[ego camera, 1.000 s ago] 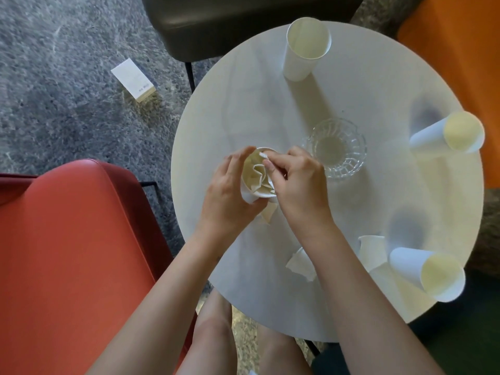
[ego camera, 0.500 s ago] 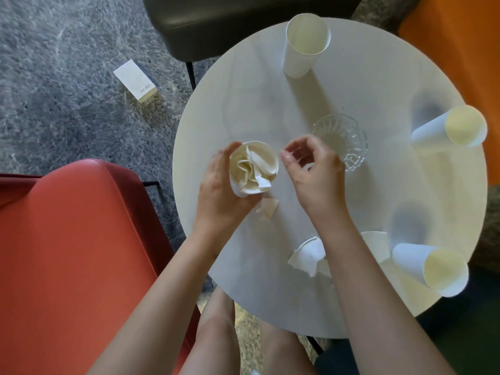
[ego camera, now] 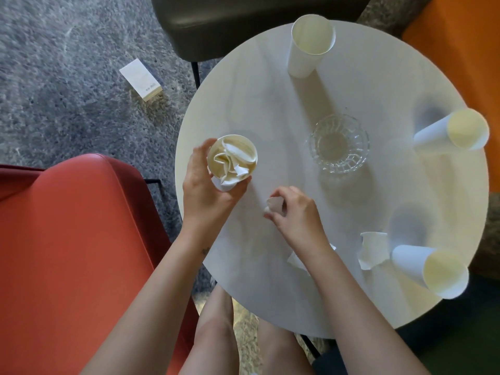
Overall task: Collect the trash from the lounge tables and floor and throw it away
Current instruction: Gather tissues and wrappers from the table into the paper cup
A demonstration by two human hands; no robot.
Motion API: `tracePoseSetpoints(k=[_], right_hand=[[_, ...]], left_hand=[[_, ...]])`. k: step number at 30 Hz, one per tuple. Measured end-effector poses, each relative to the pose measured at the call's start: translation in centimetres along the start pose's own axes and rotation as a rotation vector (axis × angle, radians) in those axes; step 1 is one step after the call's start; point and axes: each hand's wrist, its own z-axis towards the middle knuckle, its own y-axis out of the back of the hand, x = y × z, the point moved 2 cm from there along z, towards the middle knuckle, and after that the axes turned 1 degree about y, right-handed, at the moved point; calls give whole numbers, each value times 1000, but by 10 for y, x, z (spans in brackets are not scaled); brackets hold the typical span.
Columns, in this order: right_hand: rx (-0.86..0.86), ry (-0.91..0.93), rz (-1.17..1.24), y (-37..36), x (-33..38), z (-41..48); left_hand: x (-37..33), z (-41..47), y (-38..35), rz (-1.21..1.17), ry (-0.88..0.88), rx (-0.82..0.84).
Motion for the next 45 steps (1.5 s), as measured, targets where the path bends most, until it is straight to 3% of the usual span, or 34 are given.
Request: tracePoseSetpoints(k=[5, 8, 12, 19, 27, 33, 39, 45], right_hand=[[-190, -16, 201, 27, 1, -4], [-429, 60, 323, 60, 16, -3], [-569, 179, 353, 84, 47, -3], [-429, 241, 97, 68, 52, 0], [-320, 92, 204, 56, 43, 16], [-166, 92, 276, 70, 38, 23], [-203, 141, 249, 87, 37, 12], [-396, 113, 322, 95, 7, -5]], left_hand=[[1, -8, -6, 21, -27, 26], [-2, -12, -13, 38, -52, 46], [-9, -17, -22, 100, -153, 75], [-14, -20, -27, 118, -262, 78], [-15, -23, -32, 196, -231, 158], [-22, -18, -30, 32, -96, 158], [-23, -20, -40, -4, -80, 187], [-19, -19, -48, -18, -95, 185]])
